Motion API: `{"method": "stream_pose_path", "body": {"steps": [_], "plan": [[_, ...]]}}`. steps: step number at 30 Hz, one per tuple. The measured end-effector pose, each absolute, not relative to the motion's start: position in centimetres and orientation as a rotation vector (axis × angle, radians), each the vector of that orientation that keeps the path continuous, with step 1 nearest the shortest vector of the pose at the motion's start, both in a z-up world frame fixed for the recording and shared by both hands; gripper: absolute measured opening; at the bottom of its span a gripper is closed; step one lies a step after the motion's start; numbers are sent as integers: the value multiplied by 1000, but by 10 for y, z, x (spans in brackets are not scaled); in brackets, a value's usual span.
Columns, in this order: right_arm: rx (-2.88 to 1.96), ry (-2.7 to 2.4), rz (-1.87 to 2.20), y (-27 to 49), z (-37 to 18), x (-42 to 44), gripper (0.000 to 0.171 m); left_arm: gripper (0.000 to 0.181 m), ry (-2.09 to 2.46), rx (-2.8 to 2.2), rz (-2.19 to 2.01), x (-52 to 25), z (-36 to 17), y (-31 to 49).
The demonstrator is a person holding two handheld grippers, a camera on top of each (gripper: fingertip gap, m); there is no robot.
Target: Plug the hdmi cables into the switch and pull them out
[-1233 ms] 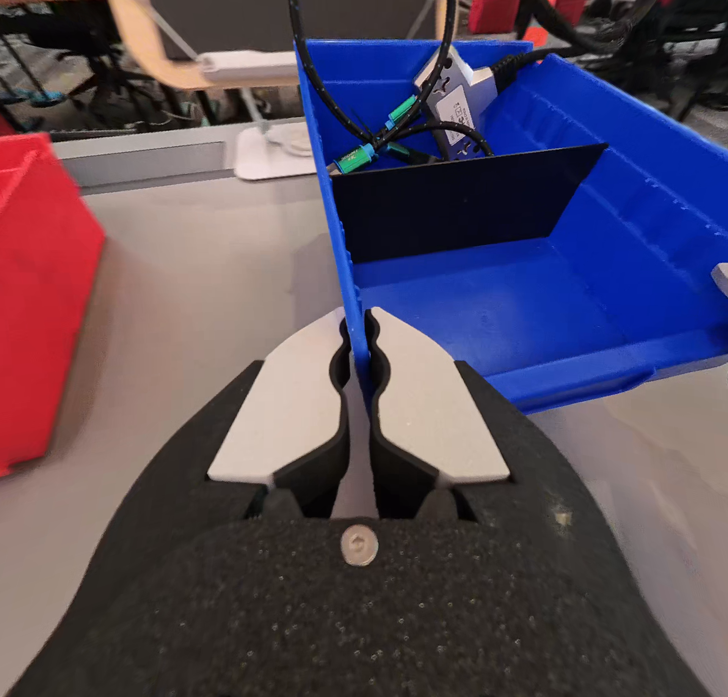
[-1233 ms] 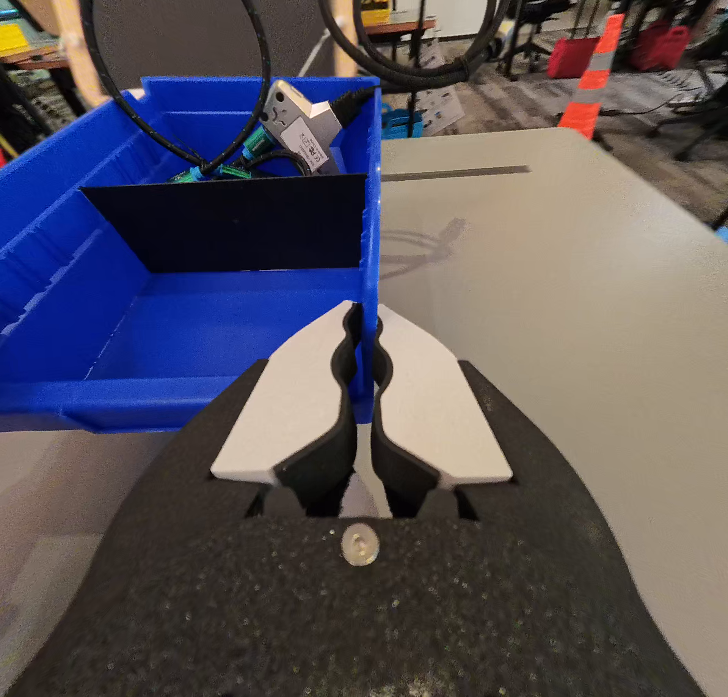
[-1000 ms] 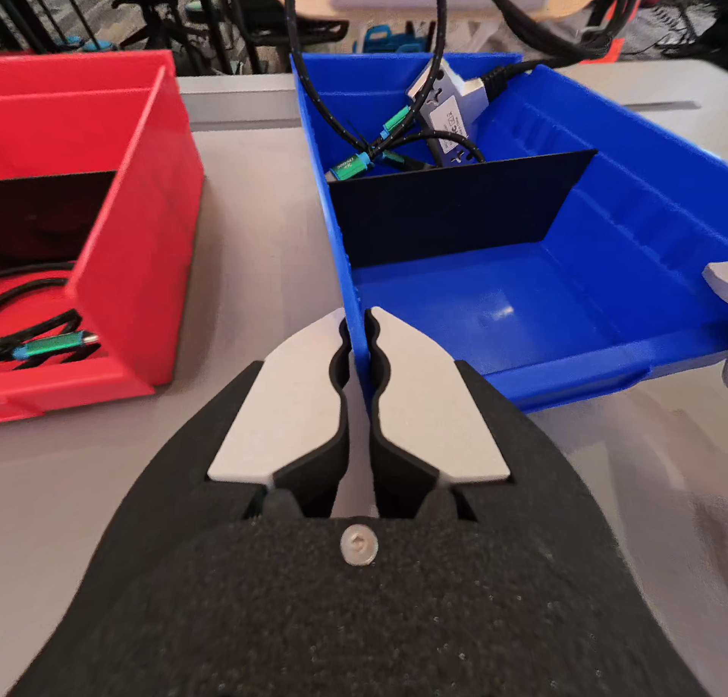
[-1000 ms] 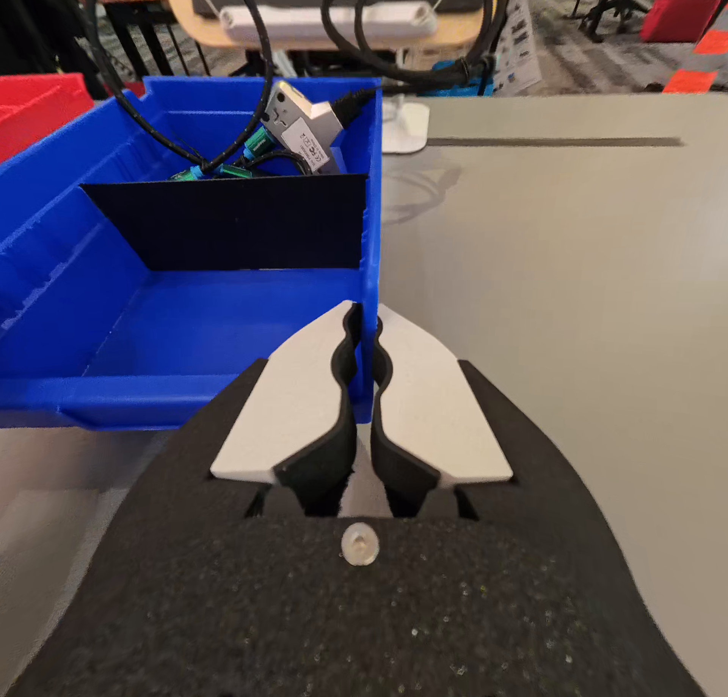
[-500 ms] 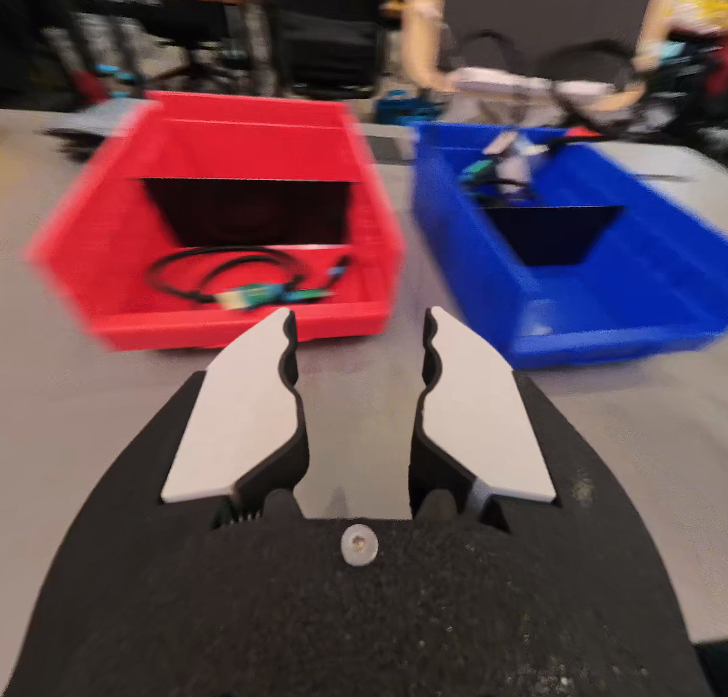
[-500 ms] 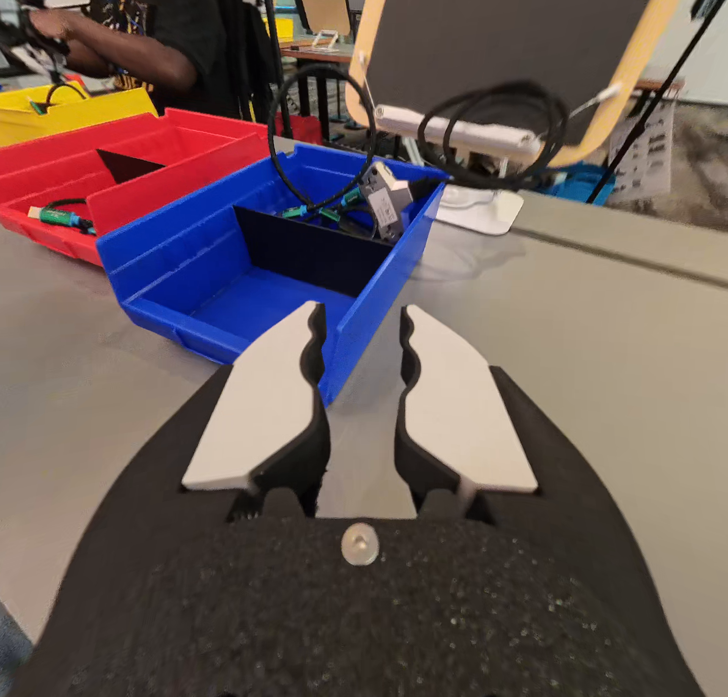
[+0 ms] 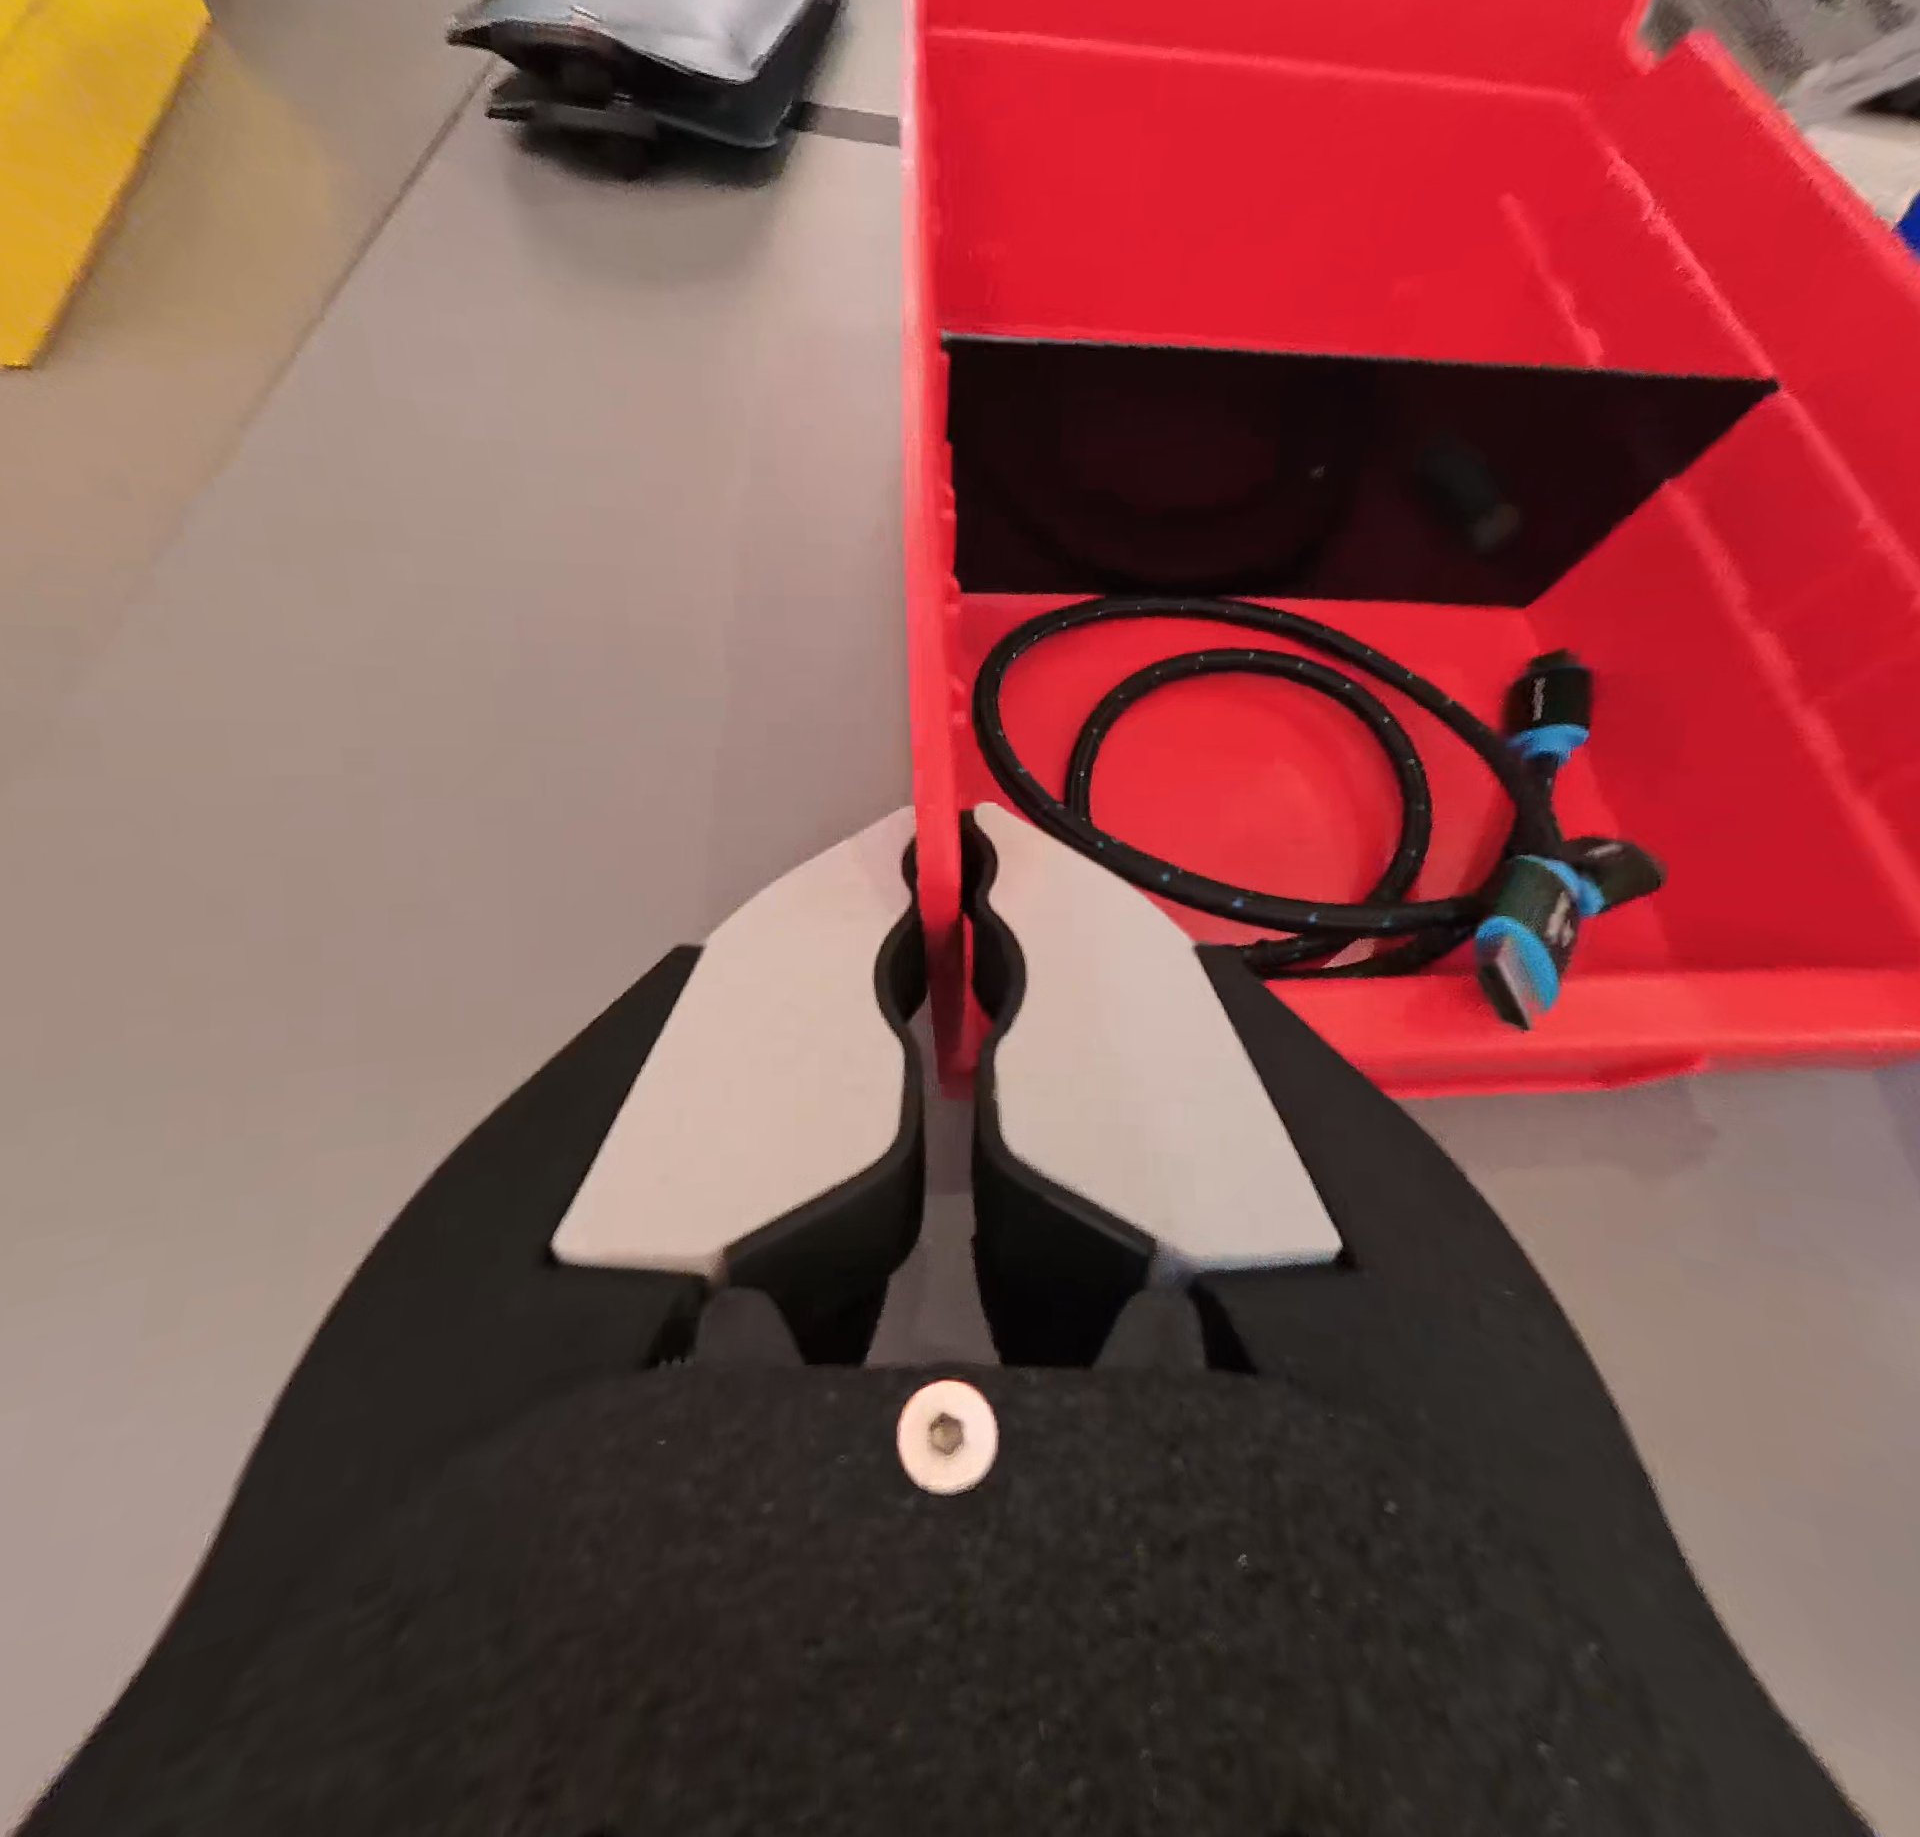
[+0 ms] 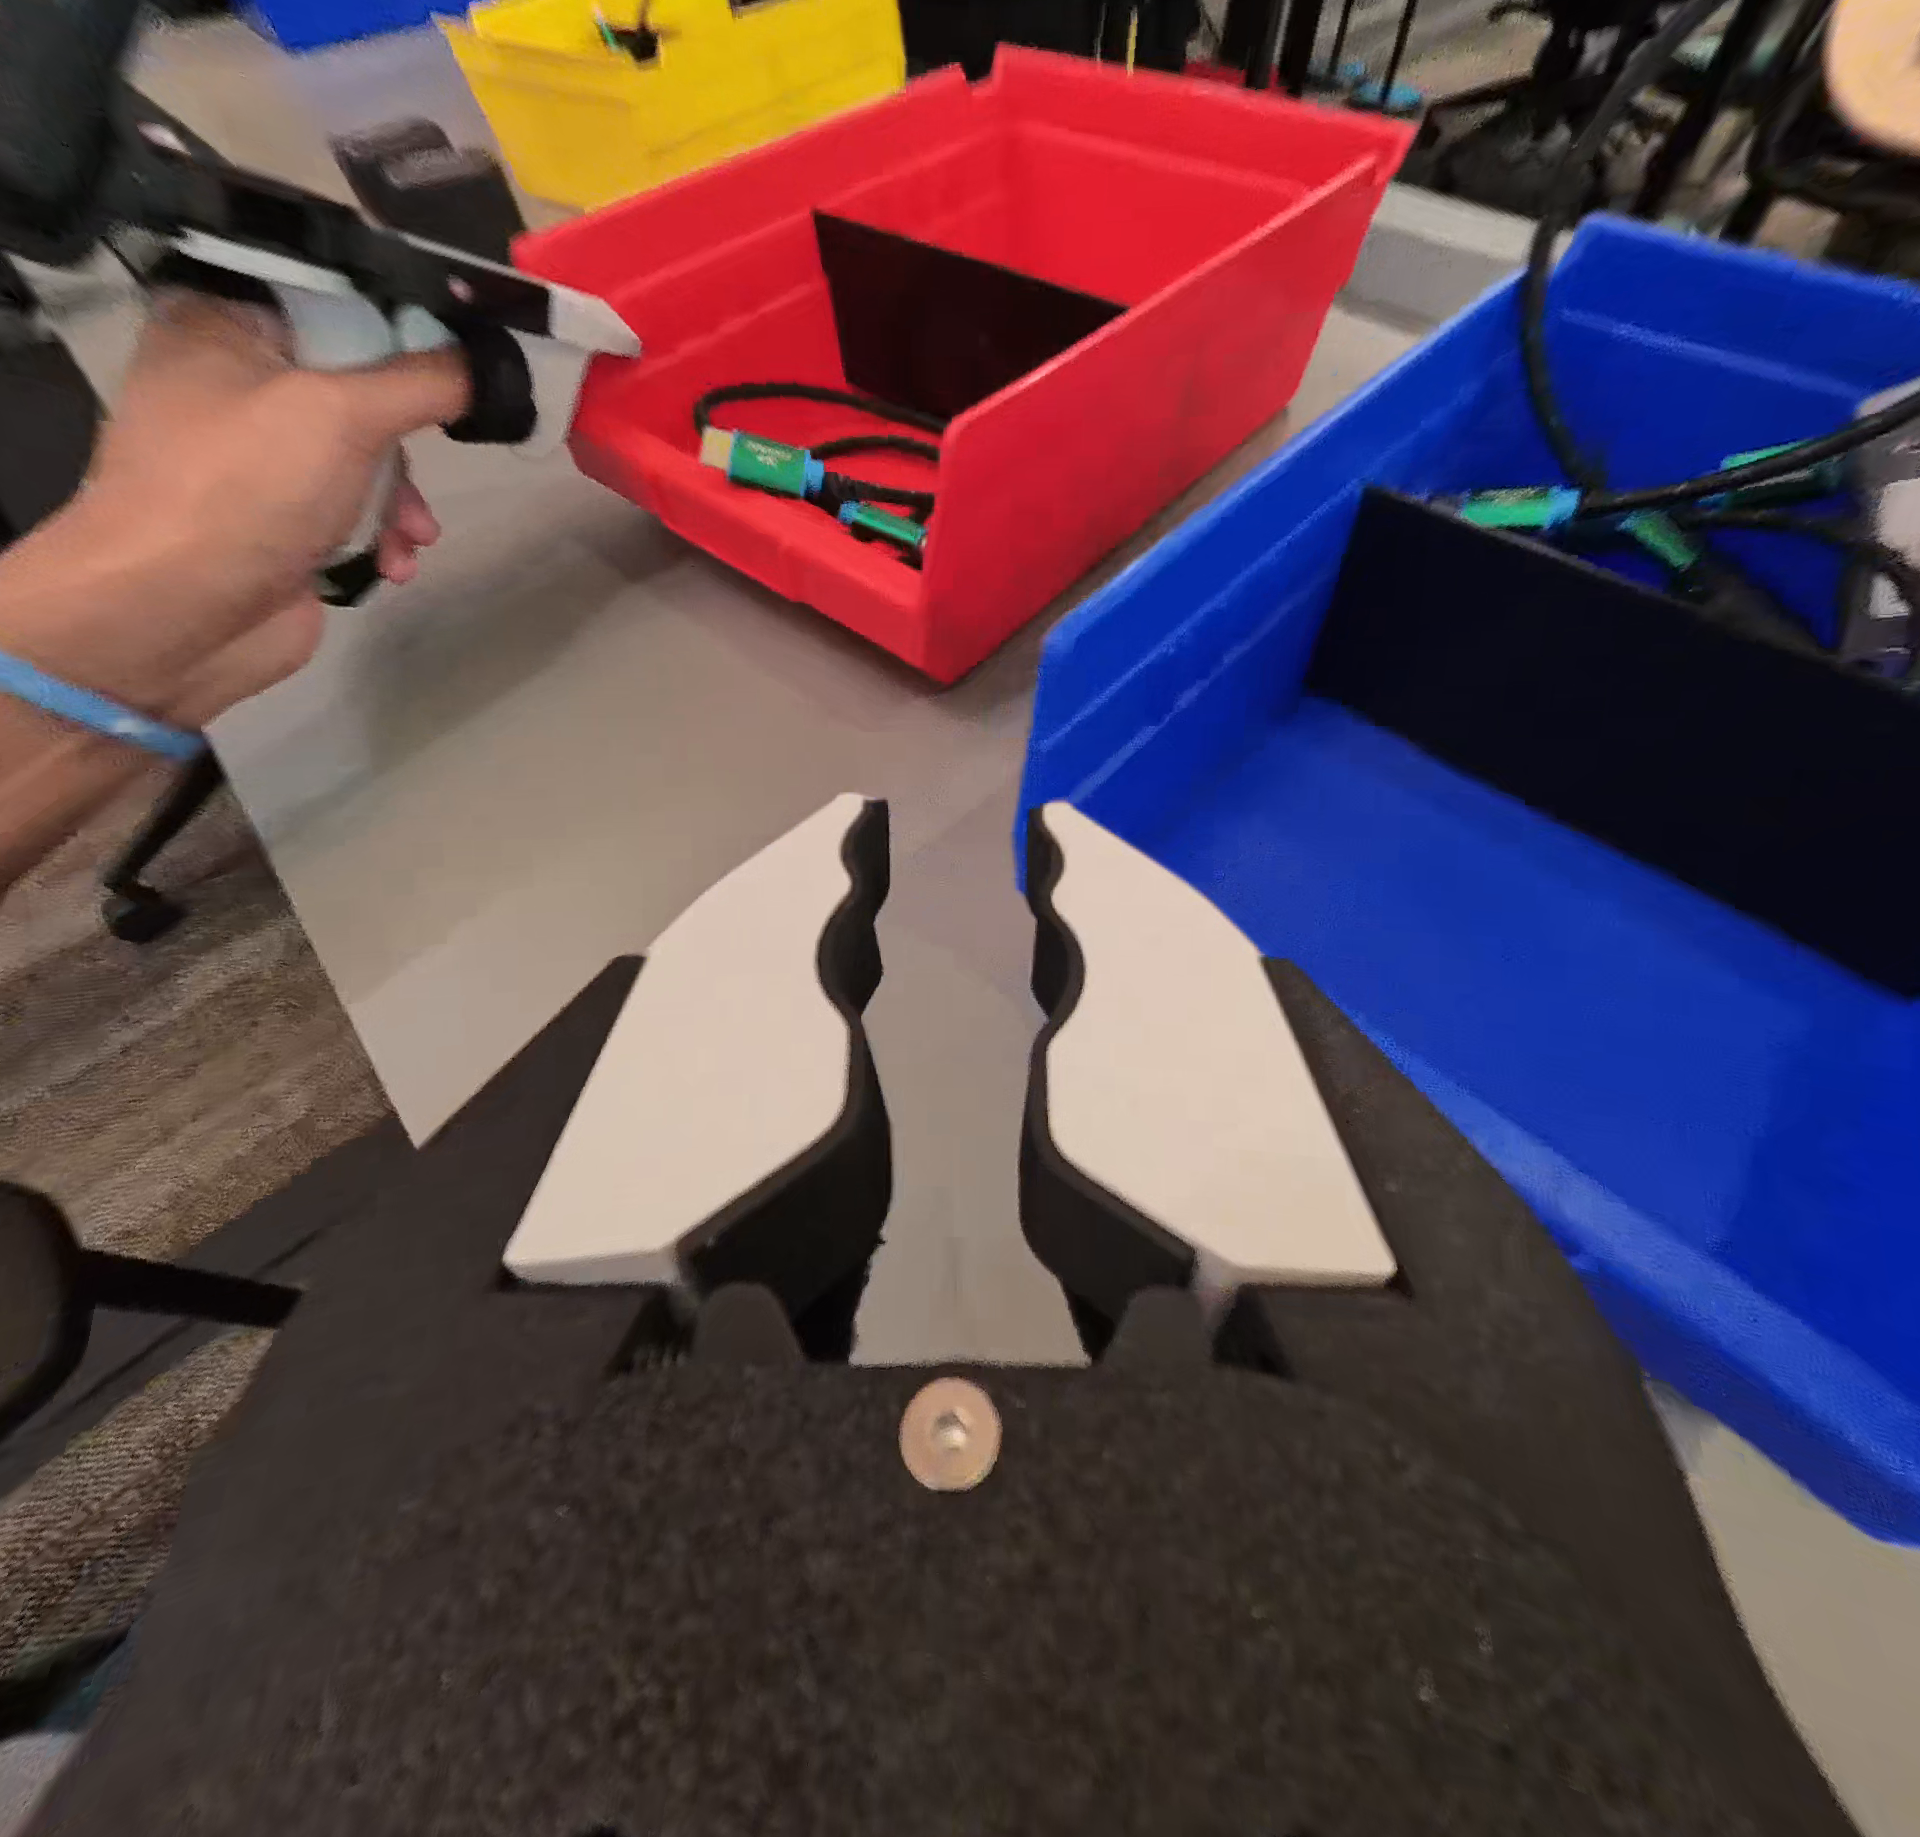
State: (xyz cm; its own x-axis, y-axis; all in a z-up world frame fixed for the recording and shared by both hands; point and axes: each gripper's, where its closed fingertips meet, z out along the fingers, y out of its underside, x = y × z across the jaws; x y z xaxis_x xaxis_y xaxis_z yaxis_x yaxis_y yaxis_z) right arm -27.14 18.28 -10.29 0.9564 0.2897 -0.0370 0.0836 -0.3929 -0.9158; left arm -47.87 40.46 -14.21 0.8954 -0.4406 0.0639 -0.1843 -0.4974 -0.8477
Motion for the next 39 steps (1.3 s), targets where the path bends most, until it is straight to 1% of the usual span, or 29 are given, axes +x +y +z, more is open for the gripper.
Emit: {"method": "stream_pose_path", "body": {"steps": [4, 8, 9, 11, 13, 14, 15, 16, 19, 21, 23, 24, 25, 27, 29, 31, 33, 36, 39], "plan": [[-2017, -218, 160, 207, -122, -298, 34, 3, 374, -2105, -322, -501, -142, 356], [-2032, -162, 187, 222, -128, -323, 36, 3, 287, -2109, -273, -526, -142, 301], [-2043, -126, 219, 222, -131, -329, 17, 2, 268, -2110, -258, -532, -142, 290], [-2094, -35, 188, 224, -143, -332, 1, 2, 238, -2108, -243, -539, -142, 270], [-2114, -27, 128, 222, -148, -330, 0, 2, 231, -2103, -223, -544, -142, 257], [-2115, -57, 156, 216, -146, -332, 2, 2, 222, -2099, -225, -546, -141, 252], [-2088, -81, 205, 209, -138, -334, 13, 2, 215, -2095, -226, -547, -141, 250], [-2022, -62, 241, 203, -125, -331, 17, 2, 216, -2092, -224, -547, -141, 248], [-1902, -92, 366, 177, -92, -343, 19, 2, 217, -2091, -228, -547, -141, 245], [-1916, -167, 234, 176, -95, -348, 27, 2, 232, -2088, -213, -545, -141, 243], [-1963, -214, 106, 190, -114, -349, 36, 3, 244, -2089, -214, -542, -141, 239], [-1990, -217, 95, 198, -124, -350, 36, 3, 246, -2086, -216, -541, -141, 238], [-2016, -204, 82, 207, -133, -349, 34, 3, 246, -2081, -215, -540, -141, 236], [-2045, -182, 101, 219, -140, -351, 11, 4, 249, -2080, -228, -538, -141, 235], [-2065, -167, 40, 225, -139, -344, 6, 5, 266, -2075, -246, -534, -140, 233], [-2061, -171, 38, 225, -131, -342, 5, 5, 284, -2045, -214, -531, -133, 229], [-2031, -168, 29, 221, -116, -337, 5, 4, 318, -1981, -160, -526, -115, 226], [-1904, -145, -27, 213, -73, -318, 5, 4, 343, -1860, -161, -505, -73, 226], [-1811, -99, -96, 200, -22, -278, 5, 4, 399, -1756, -215, -461, -24, 228]]}}
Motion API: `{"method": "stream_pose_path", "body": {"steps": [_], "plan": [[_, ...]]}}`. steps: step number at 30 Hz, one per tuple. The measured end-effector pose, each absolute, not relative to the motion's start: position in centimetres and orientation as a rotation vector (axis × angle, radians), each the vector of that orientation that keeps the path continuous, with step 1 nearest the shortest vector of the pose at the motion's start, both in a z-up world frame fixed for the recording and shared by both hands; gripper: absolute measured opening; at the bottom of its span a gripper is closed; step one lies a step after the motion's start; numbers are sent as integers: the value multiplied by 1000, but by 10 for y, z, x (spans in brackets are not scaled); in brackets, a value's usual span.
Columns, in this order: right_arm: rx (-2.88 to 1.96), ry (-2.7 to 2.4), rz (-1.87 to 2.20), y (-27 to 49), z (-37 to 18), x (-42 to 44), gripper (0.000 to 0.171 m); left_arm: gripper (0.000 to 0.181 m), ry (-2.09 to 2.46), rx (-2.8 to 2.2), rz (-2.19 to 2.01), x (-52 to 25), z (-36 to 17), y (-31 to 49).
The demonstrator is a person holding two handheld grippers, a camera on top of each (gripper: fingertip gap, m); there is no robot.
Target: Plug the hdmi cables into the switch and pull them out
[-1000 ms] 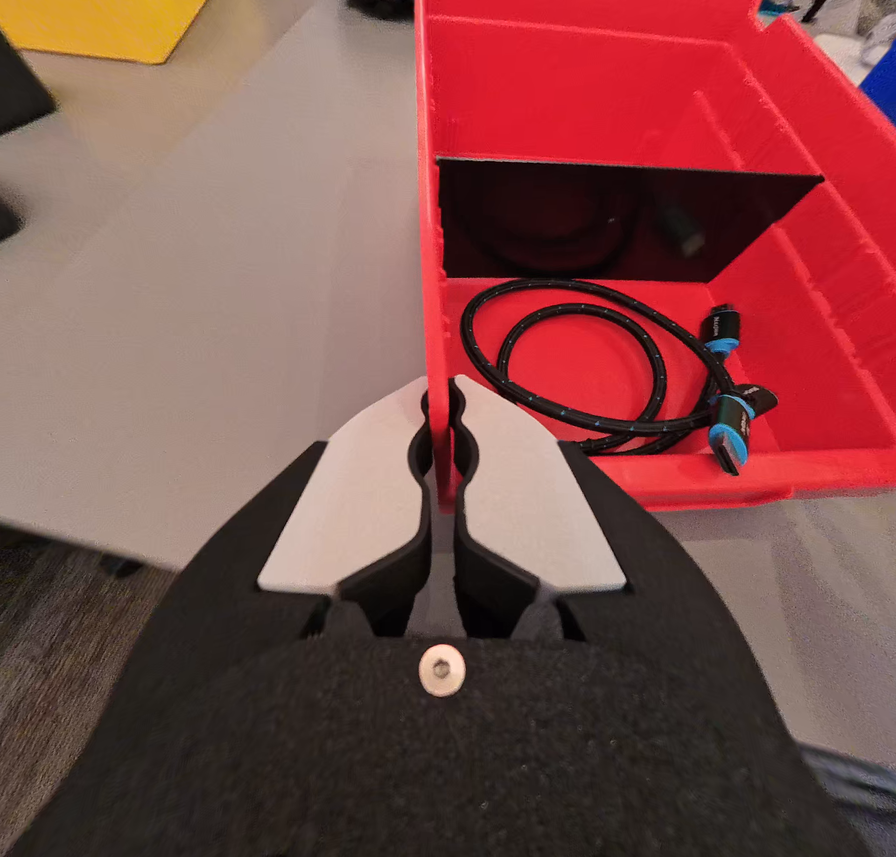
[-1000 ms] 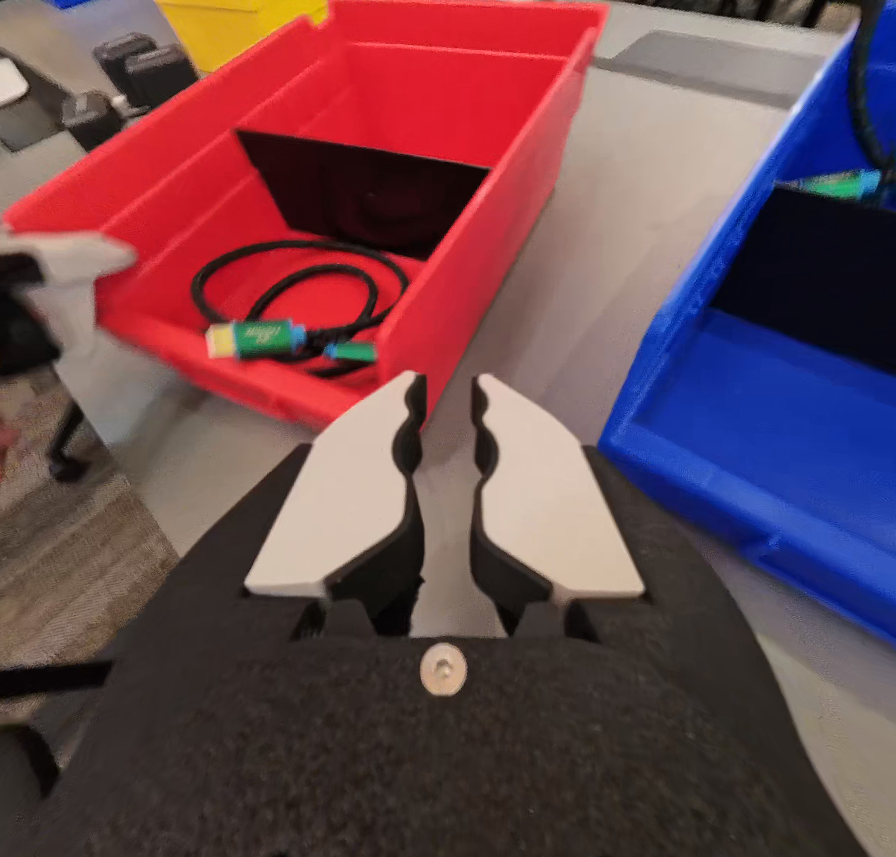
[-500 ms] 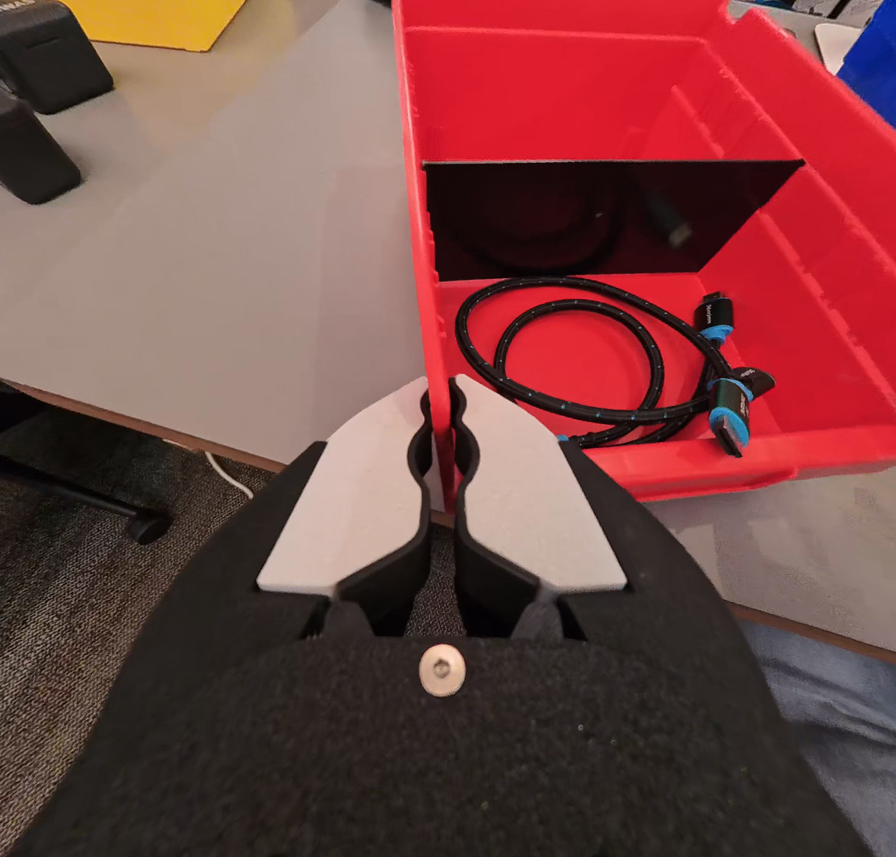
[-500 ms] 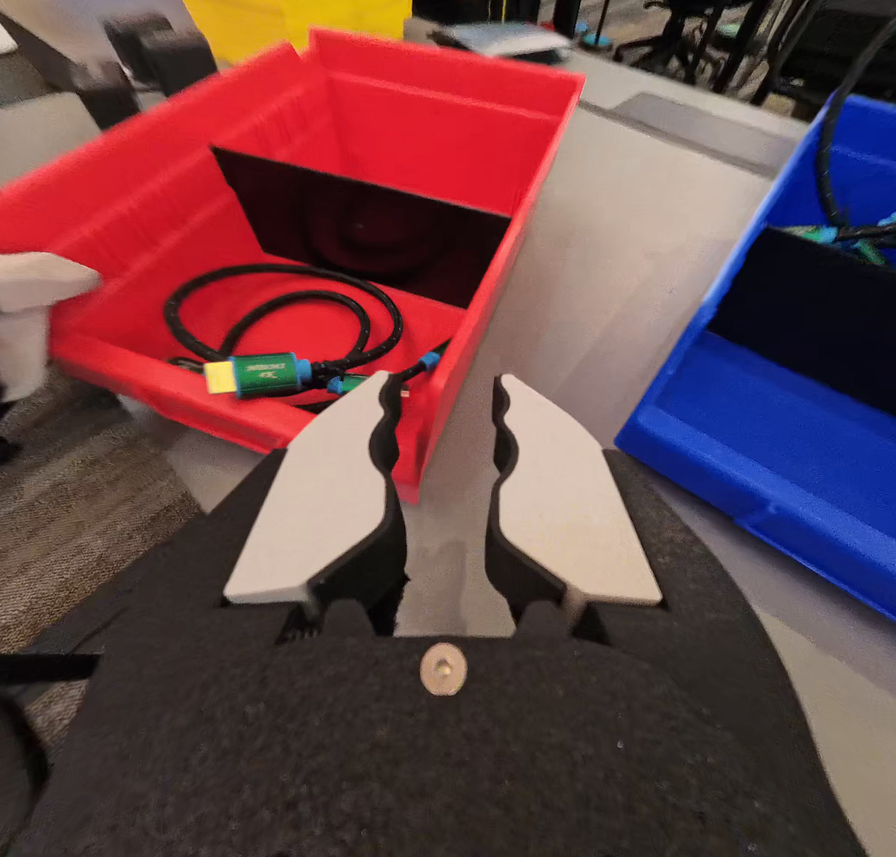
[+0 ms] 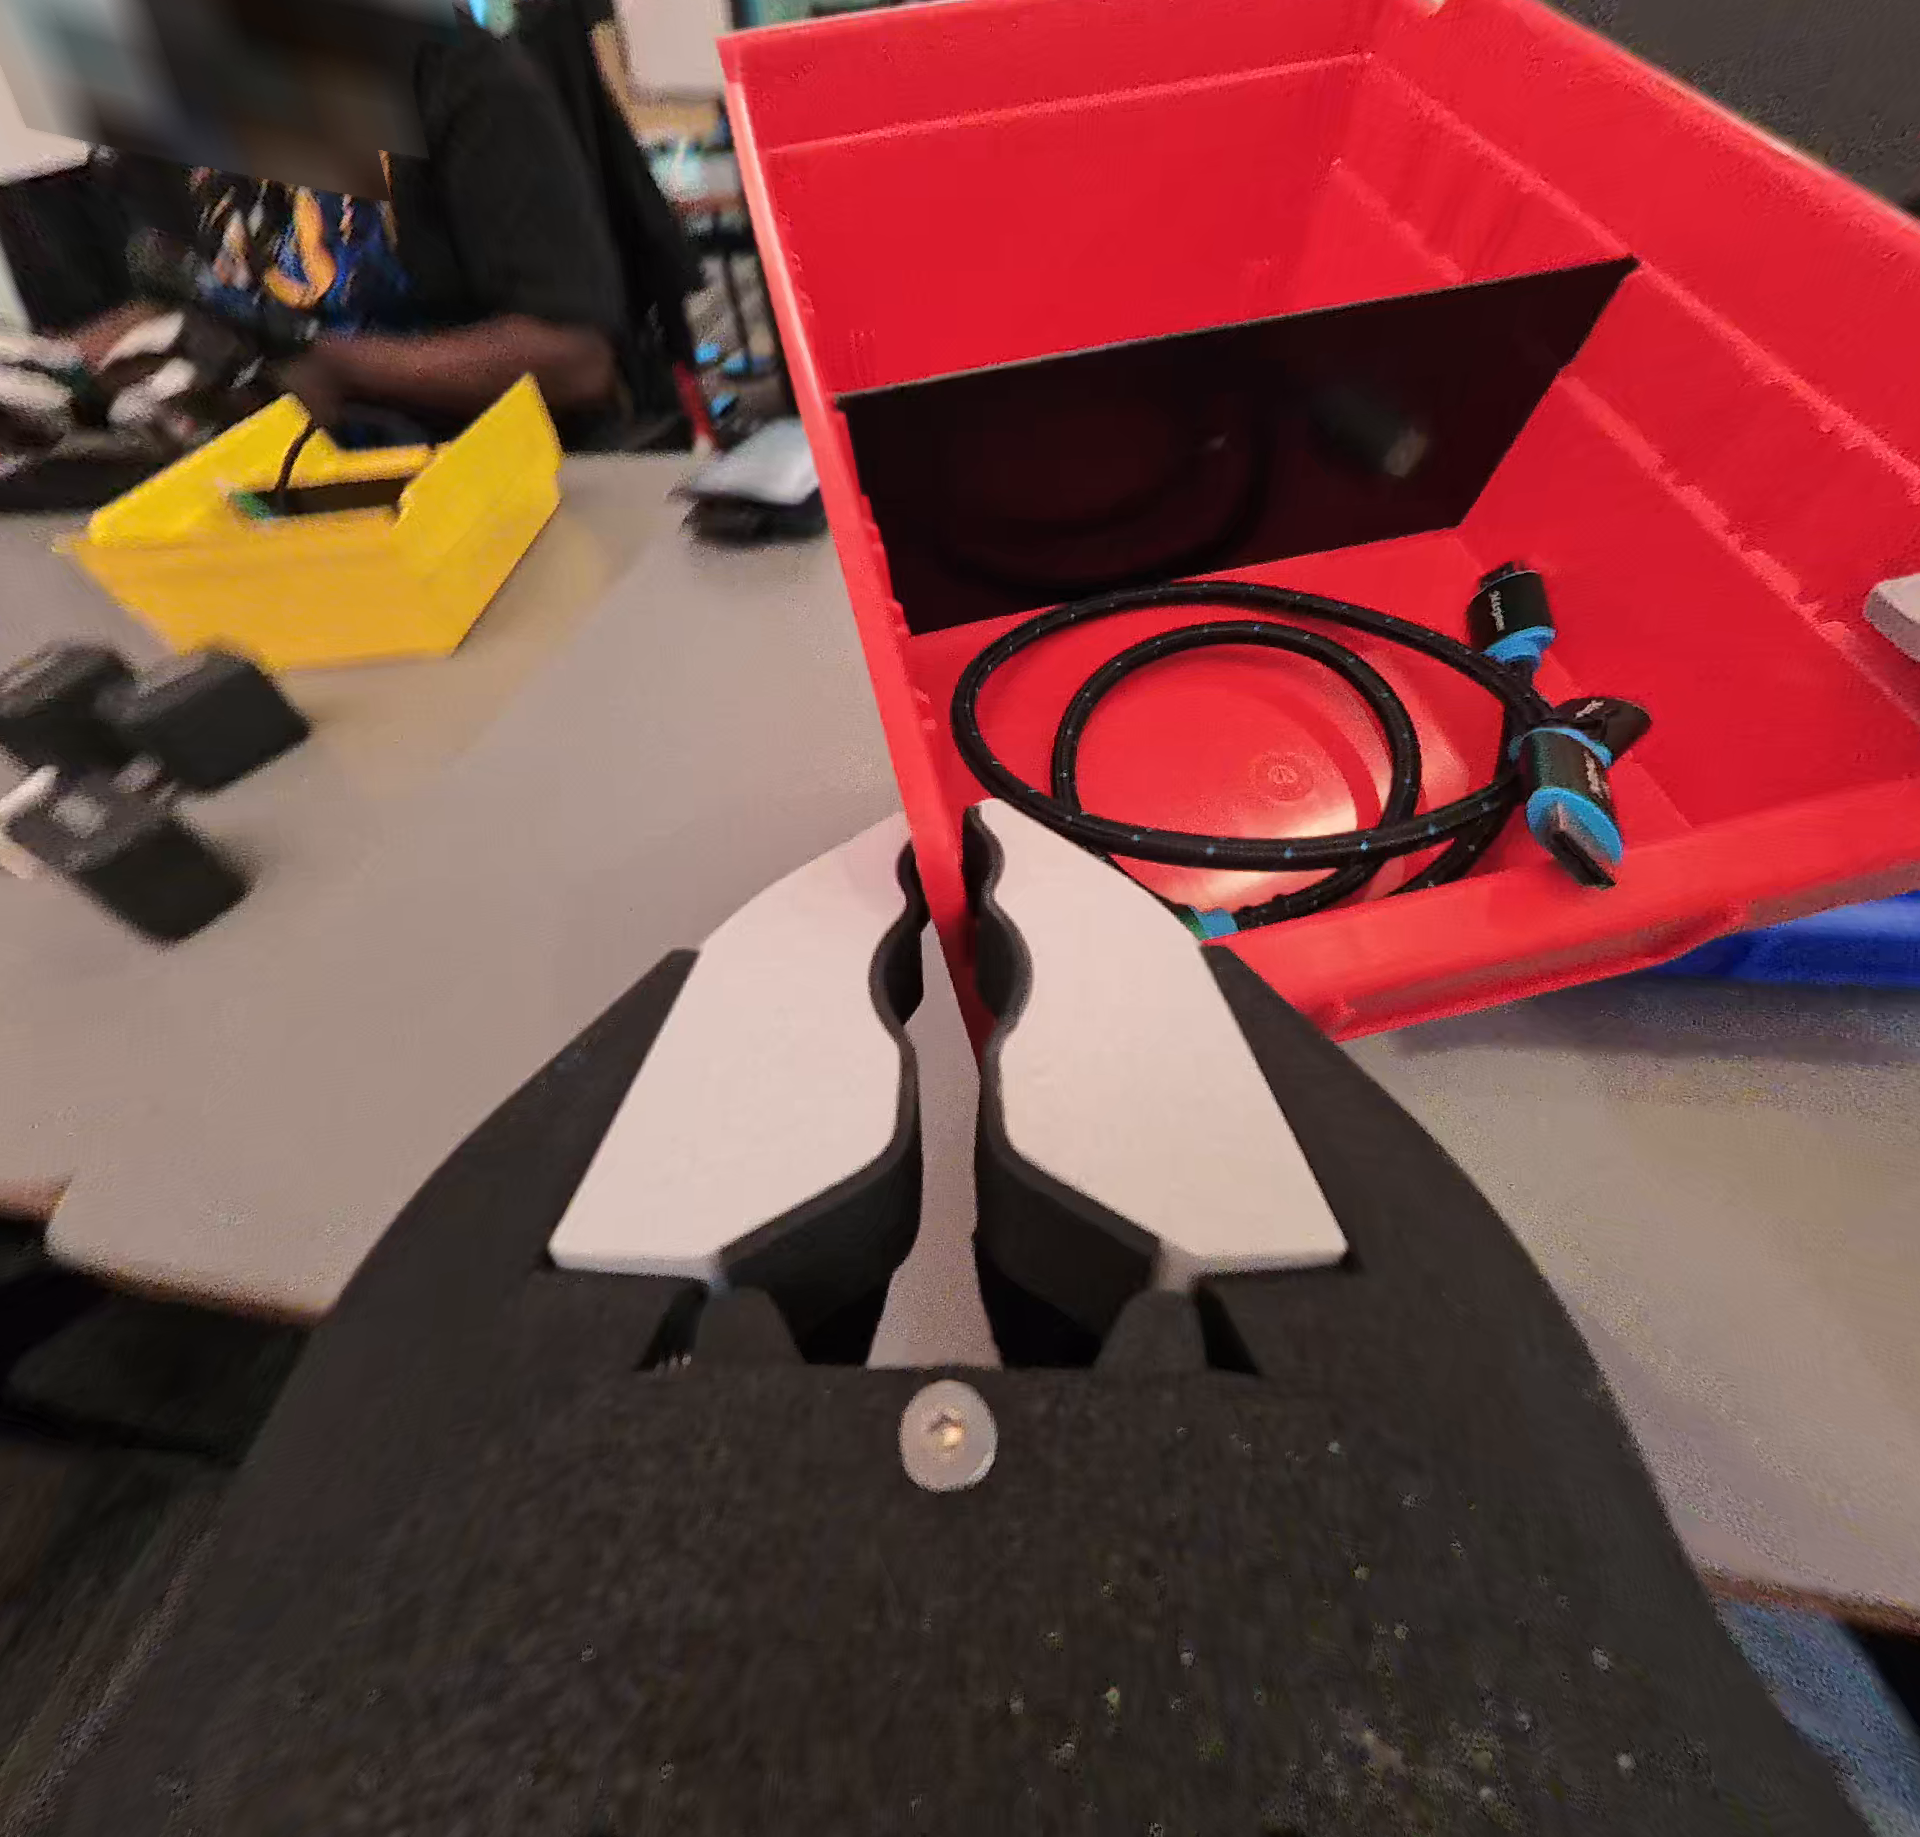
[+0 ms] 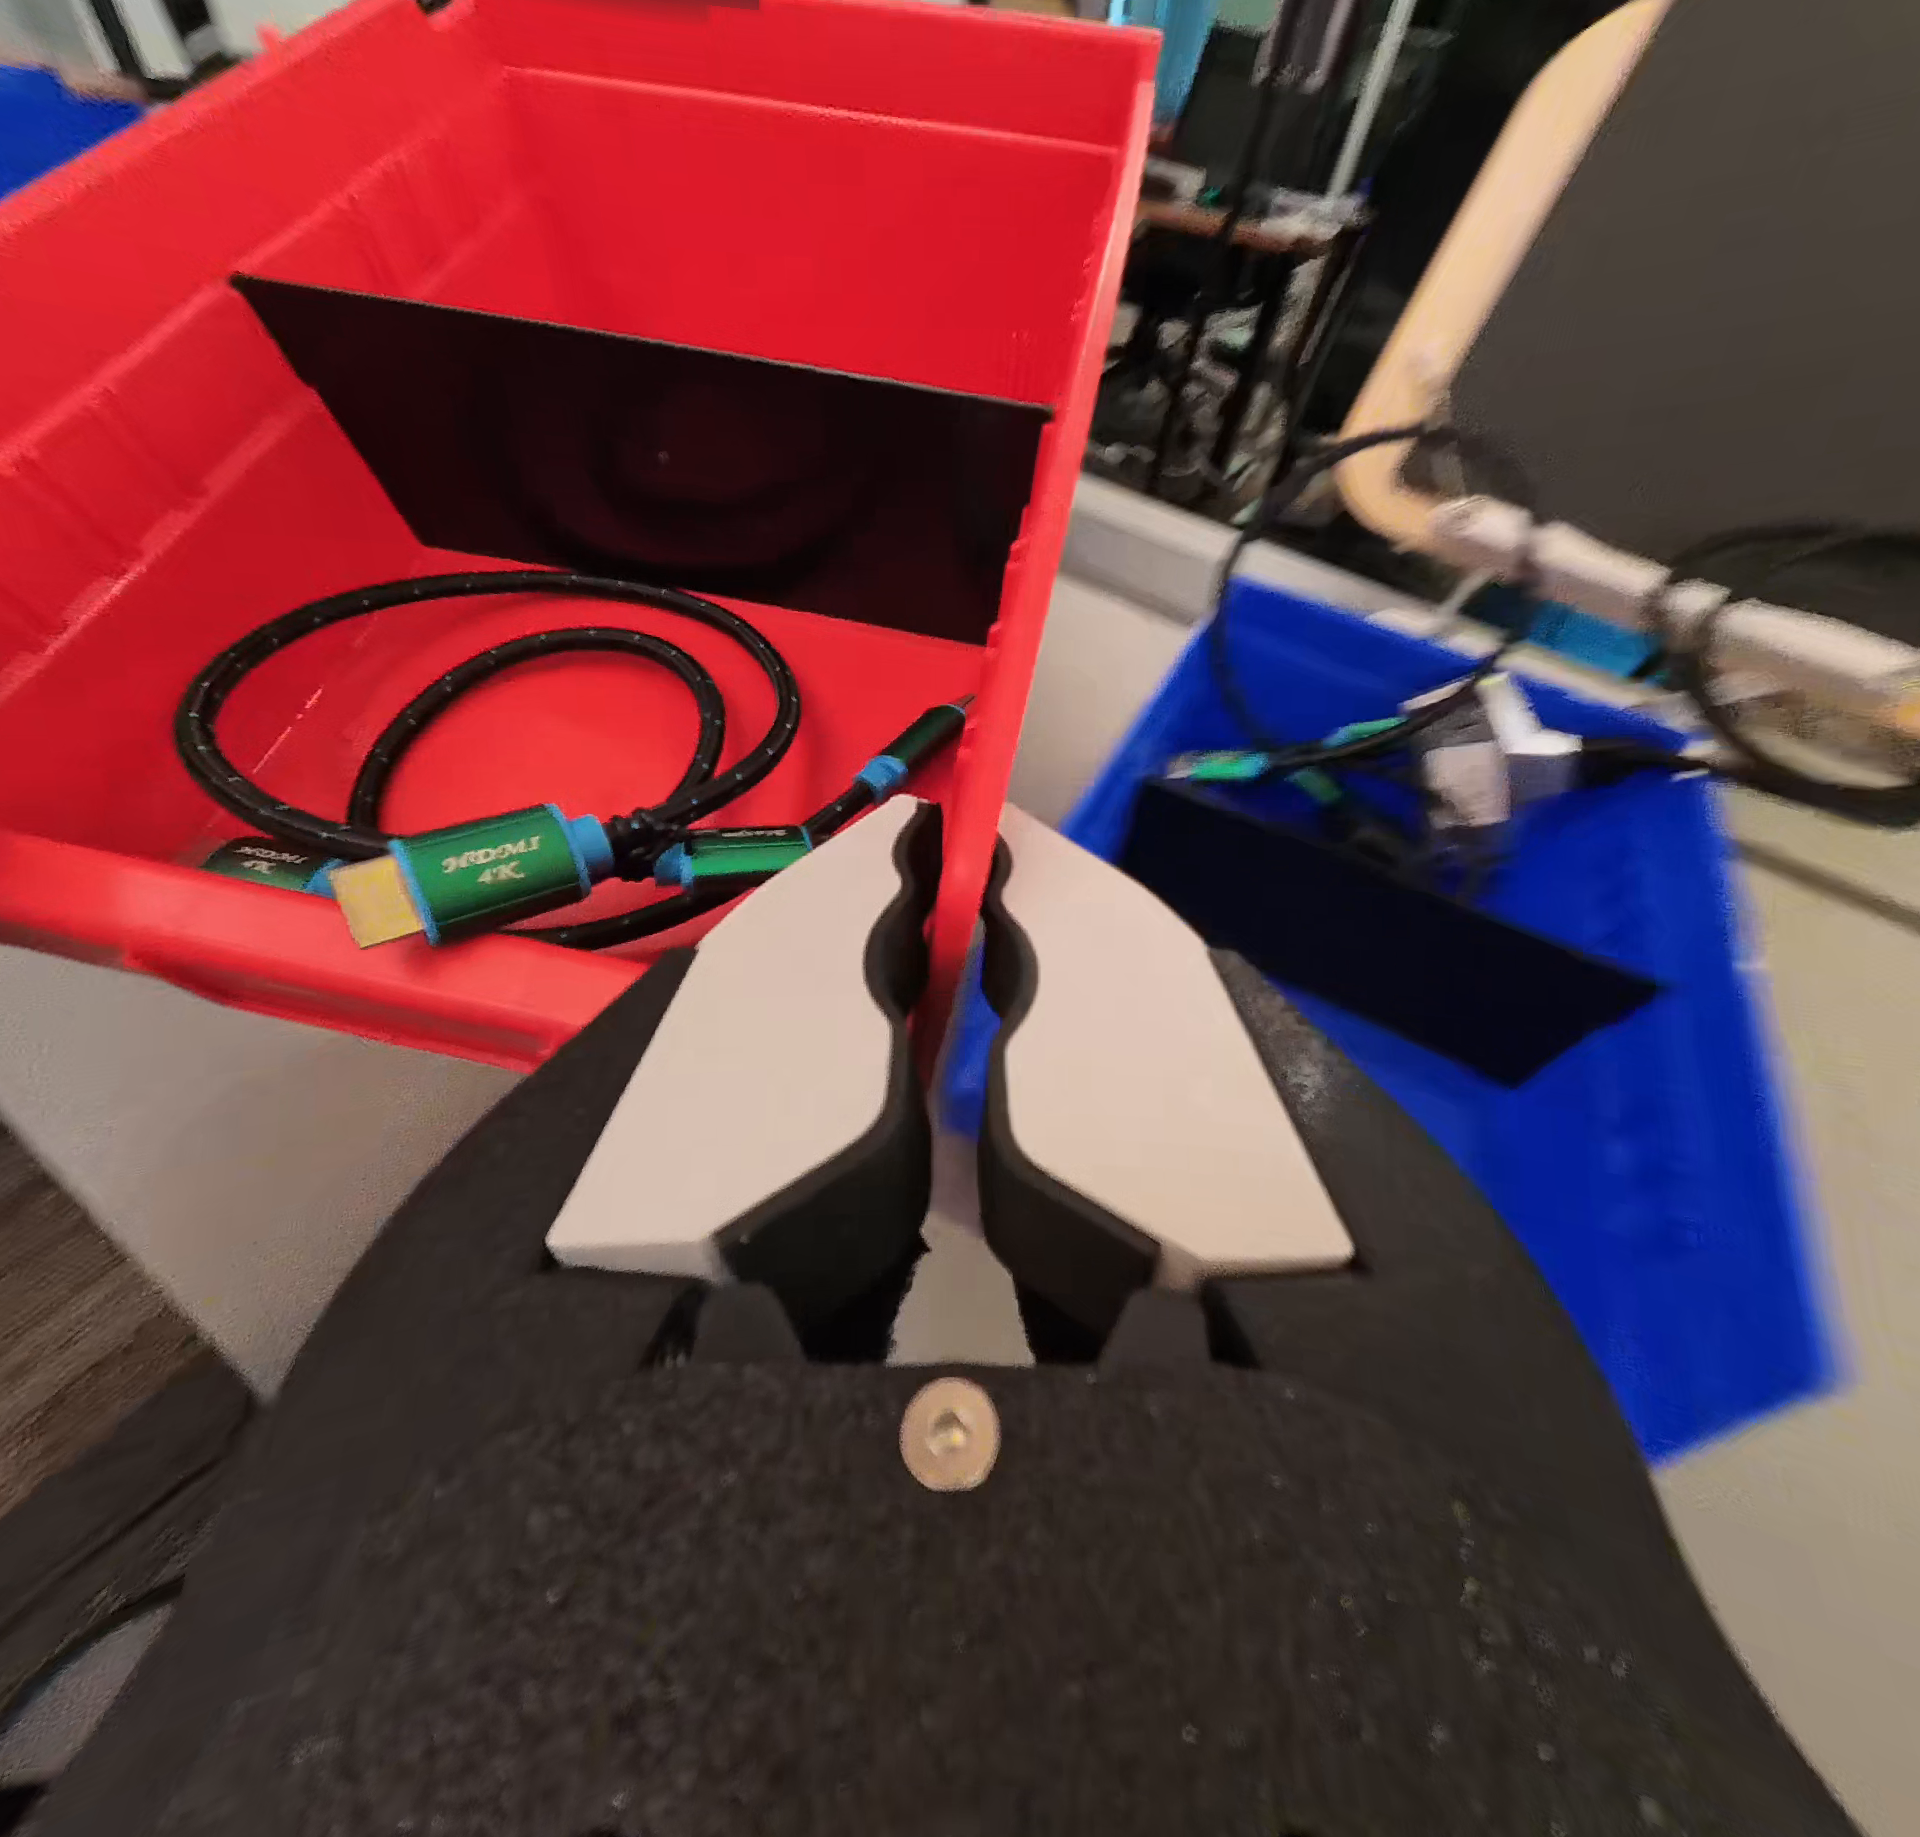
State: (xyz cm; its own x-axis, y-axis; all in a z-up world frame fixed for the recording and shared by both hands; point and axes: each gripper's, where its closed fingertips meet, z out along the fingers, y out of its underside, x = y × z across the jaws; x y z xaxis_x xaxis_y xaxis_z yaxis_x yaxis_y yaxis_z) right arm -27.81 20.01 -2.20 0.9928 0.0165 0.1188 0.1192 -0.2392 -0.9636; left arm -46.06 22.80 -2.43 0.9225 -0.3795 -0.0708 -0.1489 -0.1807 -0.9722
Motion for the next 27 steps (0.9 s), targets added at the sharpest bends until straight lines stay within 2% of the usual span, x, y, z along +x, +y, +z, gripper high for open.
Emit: {"method": "stream_pose_path", "body": {"steps": [6, 11, 14, 18, 22, 27], "plan": [[-1735, 61, -299, 163, 61, -134, 5, 6, 622, -1579, -245, -306, 51, 228], [-1793, 217, -489, 99, 81, 12, 5, 7, 823, -1571, -433, -142, 51, 197], [-1927, 280, -525, 61, 59, 92, 5, 6, 893, -1611, -535, -56, 29, 165], [-2073, 317, -548, 17, -4, 188, 6, 8, 1013, -1672, -540, 34, -28, 121], [-2158, 324, -392, -10, -78, 233, 6, 9, 1102, -1722, -508, 75, -82, 90], [-2157, 376, -315, -23, -121, 250, 6, 11, 1159, -1772, -525, 91, -122, 77]]}}
